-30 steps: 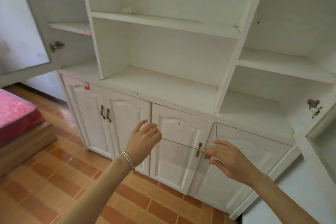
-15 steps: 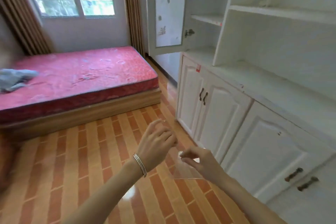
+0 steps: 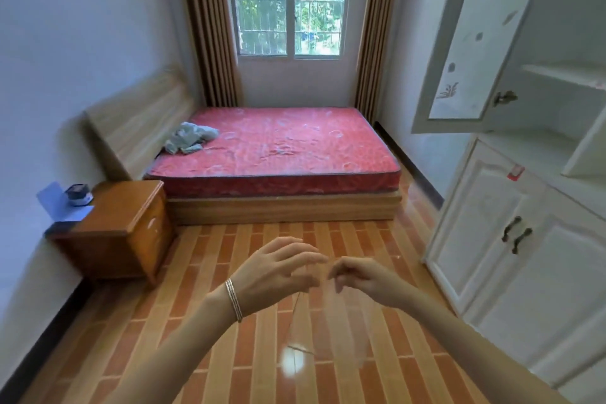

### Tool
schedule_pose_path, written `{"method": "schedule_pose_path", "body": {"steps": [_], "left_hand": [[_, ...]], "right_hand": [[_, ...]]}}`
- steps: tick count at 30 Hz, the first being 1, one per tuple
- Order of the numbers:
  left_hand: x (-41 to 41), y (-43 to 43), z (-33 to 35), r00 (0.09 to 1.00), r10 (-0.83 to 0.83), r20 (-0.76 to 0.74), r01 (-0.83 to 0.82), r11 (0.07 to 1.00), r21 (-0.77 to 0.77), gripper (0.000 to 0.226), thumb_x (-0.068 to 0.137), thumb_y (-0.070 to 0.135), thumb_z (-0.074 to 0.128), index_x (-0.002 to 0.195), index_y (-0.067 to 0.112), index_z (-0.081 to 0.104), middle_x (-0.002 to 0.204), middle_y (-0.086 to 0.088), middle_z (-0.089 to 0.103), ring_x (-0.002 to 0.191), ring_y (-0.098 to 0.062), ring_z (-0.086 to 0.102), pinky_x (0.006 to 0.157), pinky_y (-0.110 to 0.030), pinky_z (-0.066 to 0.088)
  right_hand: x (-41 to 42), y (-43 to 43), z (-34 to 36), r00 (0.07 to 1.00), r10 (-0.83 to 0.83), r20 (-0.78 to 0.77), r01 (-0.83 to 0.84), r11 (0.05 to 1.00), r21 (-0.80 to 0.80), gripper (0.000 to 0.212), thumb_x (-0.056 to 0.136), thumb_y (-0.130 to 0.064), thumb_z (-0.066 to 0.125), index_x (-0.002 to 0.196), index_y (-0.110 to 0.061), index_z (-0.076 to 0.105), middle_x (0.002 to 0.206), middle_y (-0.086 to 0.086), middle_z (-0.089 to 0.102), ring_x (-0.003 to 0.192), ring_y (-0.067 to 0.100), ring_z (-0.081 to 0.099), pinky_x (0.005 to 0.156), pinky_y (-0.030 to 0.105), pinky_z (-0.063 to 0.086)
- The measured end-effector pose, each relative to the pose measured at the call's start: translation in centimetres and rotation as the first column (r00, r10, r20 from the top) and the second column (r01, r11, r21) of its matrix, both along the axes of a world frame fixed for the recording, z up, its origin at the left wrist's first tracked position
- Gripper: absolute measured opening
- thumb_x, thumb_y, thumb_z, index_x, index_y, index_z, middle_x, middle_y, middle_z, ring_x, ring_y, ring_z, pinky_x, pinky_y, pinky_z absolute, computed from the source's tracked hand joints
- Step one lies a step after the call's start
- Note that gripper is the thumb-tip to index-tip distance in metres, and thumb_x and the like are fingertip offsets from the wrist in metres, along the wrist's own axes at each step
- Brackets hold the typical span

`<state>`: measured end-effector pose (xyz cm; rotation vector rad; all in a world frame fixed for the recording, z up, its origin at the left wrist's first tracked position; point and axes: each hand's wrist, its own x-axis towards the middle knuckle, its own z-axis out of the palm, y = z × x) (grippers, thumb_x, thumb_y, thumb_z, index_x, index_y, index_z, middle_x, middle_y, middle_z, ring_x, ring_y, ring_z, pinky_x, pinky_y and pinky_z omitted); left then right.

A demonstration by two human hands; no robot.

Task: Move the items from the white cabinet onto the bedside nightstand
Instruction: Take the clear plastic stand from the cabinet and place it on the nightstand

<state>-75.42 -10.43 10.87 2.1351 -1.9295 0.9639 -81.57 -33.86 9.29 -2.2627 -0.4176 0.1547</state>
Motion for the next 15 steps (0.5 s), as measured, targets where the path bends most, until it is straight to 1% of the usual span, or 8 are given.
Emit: {"method": "schedule_pose_path", "body": {"steps": [2, 4, 7, 9, 11, 12, 13, 15], "left_hand": [[2.6, 2.3, -0.1, 1.000, -0.006, 0.022, 0.006, 1.000, -0.031, 0.009, 0.090, 0.029, 0.060, 0.092, 0.028, 0.069, 0.111, 0.005, 0.066, 0.109, -0.013, 0.055, 0.098, -0.033, 0.042], [5.2, 4.7, -0.2, 0.999, 0.025, 0.042, -0.022, 0.998, -0.056, 0.010, 0.091, 0.028, 0.061, 0.086, 0.029, 0.069, 0.100, 0.008, 0.068, 0.105, -0.012, 0.058, 0.099, -0.035, 0.041], [9.1, 8.3, -0.8, 0.988, 0.150, 0.040, -0.148, 0.988, -0.038, 0.012, 0.090, 0.028, 0.062, 0.078, 0.029, 0.066, 0.085, 0.010, 0.066, 0.097, -0.012, 0.059, 0.098, -0.036, 0.040], [11.5, 10.7, -1.3, 0.966, 0.258, 0.001, -0.258, 0.966, -0.023, 0.013, 0.086, 0.030, 0.064, 0.073, 0.029, 0.064, 0.078, 0.011, 0.064, 0.091, -0.013, 0.059, 0.099, -0.038, 0.037], [13.3, 12.9, -1.4, 0.919, 0.383, -0.091, -0.385, 0.923, -0.013, 0.012, 0.077, 0.030, 0.074, 0.068, 0.028, 0.065, 0.073, 0.011, 0.064, 0.086, -0.014, 0.060, 0.098, -0.040, 0.036], [14.1, 14.0, -1.5, 0.885, 0.446, -0.135, -0.450, 0.893, -0.001, 0.015, 0.070, 0.030, 0.080, 0.067, 0.028, 0.066, 0.072, 0.011, 0.064, 0.084, -0.014, 0.061, 0.097, -0.041, 0.038], [14.7, 14.9, -1.6, 0.849, 0.500, -0.169, -0.505, 0.863, 0.014, 0.018, 0.065, 0.031, 0.083, 0.065, 0.027, 0.066, 0.071, 0.011, 0.065, 0.082, -0.014, 0.062, 0.095, -0.042, 0.041], [16.1, 16.4, -1.7, 0.787, 0.578, -0.218, -0.584, 0.811, 0.038, 0.021, 0.060, 0.033, 0.086, 0.064, 0.027, 0.066, 0.069, 0.011, 0.065, 0.078, -0.014, 0.062, 0.091, -0.044, 0.046]], "right_hand": [[3.1, 2.9, -0.4, 1.000, 0.025, -0.008, -0.025, 0.999, -0.020, 0.023, 0.093, -0.005, 0.052, 0.105, -0.023, 0.059, 0.092, -0.011, 0.061, 0.089, 0.001, 0.060, 0.083, 0.017, 0.047], [6.1, 5.6, -1.0, 1.000, 0.001, 0.017, 0.000, 0.999, -0.045, 0.025, 0.093, -0.007, 0.053, 0.114, -0.019, 0.060, 0.103, -0.011, 0.060, 0.097, -0.001, 0.057, 0.086, 0.013, 0.045], [9.9, 8.6, -1.4, 0.993, -0.069, 0.101, 0.079, 0.992, -0.101, 0.029, 0.094, -0.014, 0.054, 0.122, -0.020, 0.058, 0.116, -0.008, 0.056, 0.105, -0.001, 0.053, 0.090, 0.010, 0.042], [11.9, 10.2, -0.9, 0.988, -0.096, 0.120, 0.107, 0.990, -0.092, 0.025, 0.094, -0.019, 0.053, 0.118, -0.020, 0.061, 0.114, -0.009, 0.059, 0.103, -0.003, 0.054, 0.089, 0.013, 0.044], [13.4, 11.9, 0.2, 0.991, -0.106, 0.081, 0.109, 0.993, -0.039, 0.022, 0.094, -0.025, 0.052, 0.113, -0.022, 0.063, 0.105, -0.011, 0.064, 0.097, -0.005, 0.058, 0.086, 0.013, 0.047], [14.2, 12.8, 0.7, 0.995, -0.088, 0.048, 0.089, 0.996, -0.007, 0.022, 0.093, -0.031, 0.052, 0.111, -0.024, 0.063, 0.102, -0.013, 0.065, 0.095, -0.004, 0.060, 0.084, 0.014, 0.048], [15.0, 13.7, 1.2, 0.998, -0.056, 0.021, 0.055, 0.998, 0.009, 0.026, 0.091, -0.038, 0.053, 0.110, -0.025, 0.063, 0.100, -0.015, 0.065, 0.094, -0.005, 0.060, 0.083, 0.015, 0.048], [17.1, 15.7, 1.6, 1.000, 0.012, 0.008, -0.012, 0.999, -0.039, 0.035, 0.084, -0.046, 0.058, 0.112, -0.025, 0.063, 0.101, -0.018, 0.063, 0.093, -0.005, 0.059, 0.080, 0.013, 0.049]]}}
